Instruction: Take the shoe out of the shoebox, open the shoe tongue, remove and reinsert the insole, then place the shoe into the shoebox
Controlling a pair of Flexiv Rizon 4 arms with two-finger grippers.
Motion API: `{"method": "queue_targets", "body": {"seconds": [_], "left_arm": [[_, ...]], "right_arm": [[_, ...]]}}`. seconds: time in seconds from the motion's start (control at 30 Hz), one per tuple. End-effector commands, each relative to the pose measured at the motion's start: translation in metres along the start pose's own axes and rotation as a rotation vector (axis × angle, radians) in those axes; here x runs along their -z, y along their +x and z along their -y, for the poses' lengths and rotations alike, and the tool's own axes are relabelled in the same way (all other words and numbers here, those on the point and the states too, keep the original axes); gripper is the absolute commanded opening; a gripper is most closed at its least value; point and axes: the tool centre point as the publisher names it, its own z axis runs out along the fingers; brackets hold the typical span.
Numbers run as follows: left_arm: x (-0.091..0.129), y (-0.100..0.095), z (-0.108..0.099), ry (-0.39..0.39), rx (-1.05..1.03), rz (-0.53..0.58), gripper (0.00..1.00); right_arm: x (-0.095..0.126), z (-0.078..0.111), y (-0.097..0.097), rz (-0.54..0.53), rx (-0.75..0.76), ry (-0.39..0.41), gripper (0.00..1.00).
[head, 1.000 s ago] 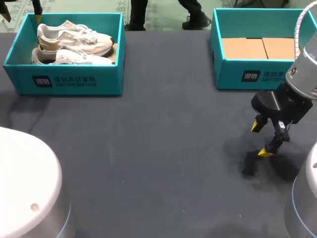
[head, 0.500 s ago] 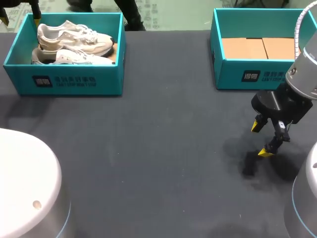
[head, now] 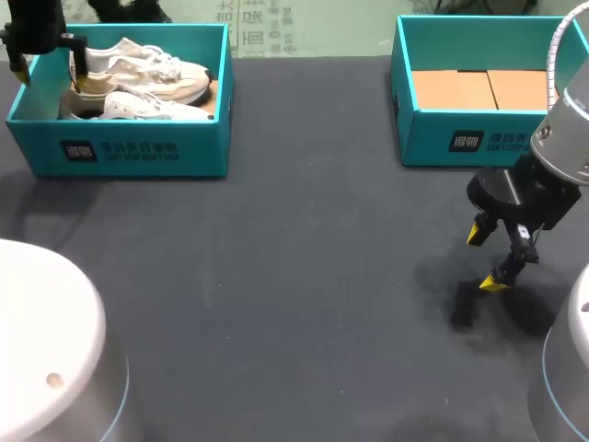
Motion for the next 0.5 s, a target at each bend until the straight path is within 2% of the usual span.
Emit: {"method": "queue_targets", "body": {"seconds": [0.03, 0.5], "left_arm": [[-0.014, 0.001, -0.002, 0.001, -0.028, 0.011, 1.0], [-0.044, -0.005, 0.001, 0.008, -0.11, 0.049, 1.0]], "right_arm": [[0.0, 0.0, 0.001, 0.001, 0.0, 0.001, 1.0], [0.0, 0.0, 0.001, 0.001, 0.0, 0.001, 1.0]]}}
